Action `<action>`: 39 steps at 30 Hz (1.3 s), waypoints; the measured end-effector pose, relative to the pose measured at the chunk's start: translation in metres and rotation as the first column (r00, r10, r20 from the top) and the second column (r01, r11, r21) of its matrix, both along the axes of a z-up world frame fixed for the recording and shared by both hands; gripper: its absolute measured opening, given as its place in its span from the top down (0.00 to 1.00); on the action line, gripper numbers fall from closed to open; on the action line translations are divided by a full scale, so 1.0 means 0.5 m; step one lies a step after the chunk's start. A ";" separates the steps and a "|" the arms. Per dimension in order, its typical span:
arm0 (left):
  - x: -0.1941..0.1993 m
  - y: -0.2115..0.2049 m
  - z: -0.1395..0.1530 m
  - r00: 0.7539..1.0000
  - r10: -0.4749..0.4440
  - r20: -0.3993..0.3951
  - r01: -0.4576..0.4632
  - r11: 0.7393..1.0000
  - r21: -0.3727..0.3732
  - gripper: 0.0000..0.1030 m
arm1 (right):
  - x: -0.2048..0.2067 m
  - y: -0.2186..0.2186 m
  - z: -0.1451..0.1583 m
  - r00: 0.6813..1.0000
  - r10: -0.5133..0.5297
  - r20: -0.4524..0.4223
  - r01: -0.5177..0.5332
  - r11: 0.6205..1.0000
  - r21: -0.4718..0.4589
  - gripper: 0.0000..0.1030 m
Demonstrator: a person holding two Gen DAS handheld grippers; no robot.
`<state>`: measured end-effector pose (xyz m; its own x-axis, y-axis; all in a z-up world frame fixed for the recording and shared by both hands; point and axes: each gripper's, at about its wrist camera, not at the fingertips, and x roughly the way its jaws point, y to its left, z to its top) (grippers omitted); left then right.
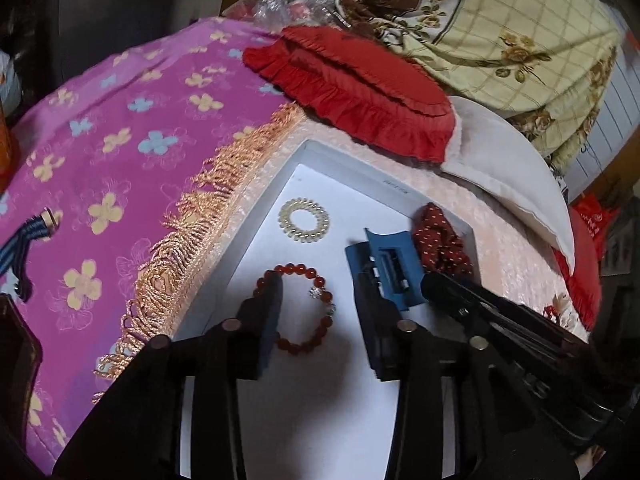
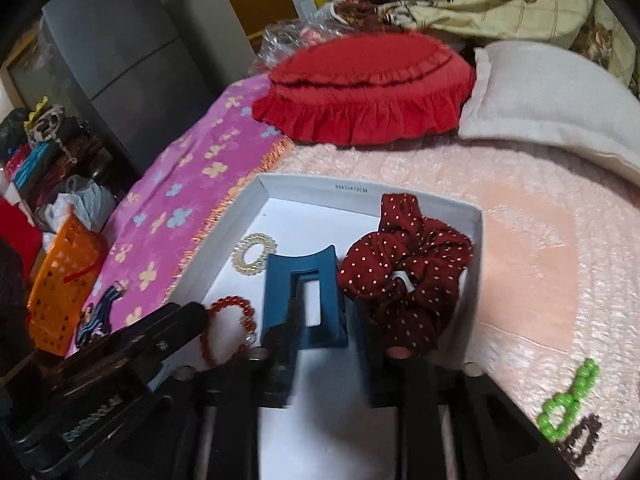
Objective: Organize jewelry
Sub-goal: 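Place the red bracelet in the tray with the left tool while the right places the clip, then withdraw both tools from the tray back toward the remaining jewelry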
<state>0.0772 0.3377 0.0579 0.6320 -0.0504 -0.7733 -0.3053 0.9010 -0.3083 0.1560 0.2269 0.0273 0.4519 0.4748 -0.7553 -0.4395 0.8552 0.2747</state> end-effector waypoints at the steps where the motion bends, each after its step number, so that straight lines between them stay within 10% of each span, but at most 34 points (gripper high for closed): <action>1: -0.005 -0.008 0.008 1.000 0.000 0.009 0.000 1.000 0.023 0.63 | -0.010 -0.010 0.010 1.000 -0.008 0.014 0.008 1.000 0.011 0.56; 14: -0.068 -0.082 0.067 0.995 -0.018 0.096 -0.006 0.970 0.242 0.63 | -0.165 -0.178 0.019 0.996 -0.078 0.048 0.079 0.997 -0.016 0.56; 39: -0.263 -0.321 0.179 0.952 -0.215 0.216 0.131 0.929 0.347 0.63 | -0.418 -0.491 -0.019 0.962 -0.264 0.075 0.269 0.961 -0.062 0.56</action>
<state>-0.0544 0.1769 0.1474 0.8082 0.0513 -0.5867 -0.0880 0.9955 -0.0342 -0.0529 -0.0189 0.0179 0.6045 0.2770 -0.7469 -0.2083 0.9599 0.1875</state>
